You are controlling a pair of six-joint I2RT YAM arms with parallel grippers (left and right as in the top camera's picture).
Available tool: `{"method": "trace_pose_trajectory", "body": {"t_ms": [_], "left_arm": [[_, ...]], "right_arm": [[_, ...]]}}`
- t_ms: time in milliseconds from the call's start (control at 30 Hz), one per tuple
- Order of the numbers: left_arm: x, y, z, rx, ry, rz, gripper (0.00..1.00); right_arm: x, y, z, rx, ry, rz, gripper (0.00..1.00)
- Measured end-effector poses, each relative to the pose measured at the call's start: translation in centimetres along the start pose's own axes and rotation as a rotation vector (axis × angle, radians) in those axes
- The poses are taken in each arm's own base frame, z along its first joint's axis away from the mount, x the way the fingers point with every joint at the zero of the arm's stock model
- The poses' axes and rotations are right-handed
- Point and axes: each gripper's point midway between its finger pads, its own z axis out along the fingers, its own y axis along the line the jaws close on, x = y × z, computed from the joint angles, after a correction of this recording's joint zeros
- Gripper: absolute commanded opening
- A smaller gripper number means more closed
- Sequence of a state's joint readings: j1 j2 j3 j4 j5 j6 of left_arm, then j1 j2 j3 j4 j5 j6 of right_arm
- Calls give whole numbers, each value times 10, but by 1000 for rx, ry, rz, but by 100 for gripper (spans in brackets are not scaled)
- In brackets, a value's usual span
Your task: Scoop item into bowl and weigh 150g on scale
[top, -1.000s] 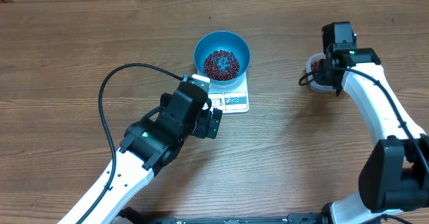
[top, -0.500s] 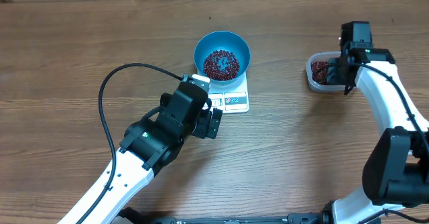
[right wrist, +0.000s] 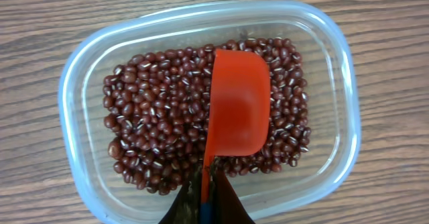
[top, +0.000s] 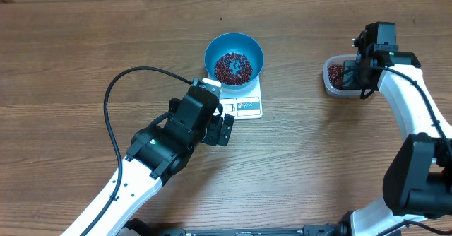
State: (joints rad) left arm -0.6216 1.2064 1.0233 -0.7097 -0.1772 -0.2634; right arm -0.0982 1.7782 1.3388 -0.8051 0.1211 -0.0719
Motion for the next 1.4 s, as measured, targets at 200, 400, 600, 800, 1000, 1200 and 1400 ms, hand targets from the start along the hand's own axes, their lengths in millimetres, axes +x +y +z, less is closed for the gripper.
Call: {"method": "trace_pose_trajectory", "body": {"t_ms": [200,400,600,800,1000,1200,1400], "left_arm": [[0,0,0,0,0,0,99],[0,0,0,0,0,0,100],[0,0,0,0,0,0,100],[0,0,0,0,0,0,100],[0,0,0,0,0,0,100],[0,0,0,0,0,0,100],[0,0,0,0,0,0,100]], "right_arm": [[4,12,2,-67,16,-13,4],[7,26,2,-153,29,-52,4],[7,19,2,-203,28,-17,4],[11,-3,-1,-337,28,80,4],[11,-8,-4,-385,20,99,4],[14,-3,4,-413,40,101,4],[22,11,17,-496,88,118,4]]}}
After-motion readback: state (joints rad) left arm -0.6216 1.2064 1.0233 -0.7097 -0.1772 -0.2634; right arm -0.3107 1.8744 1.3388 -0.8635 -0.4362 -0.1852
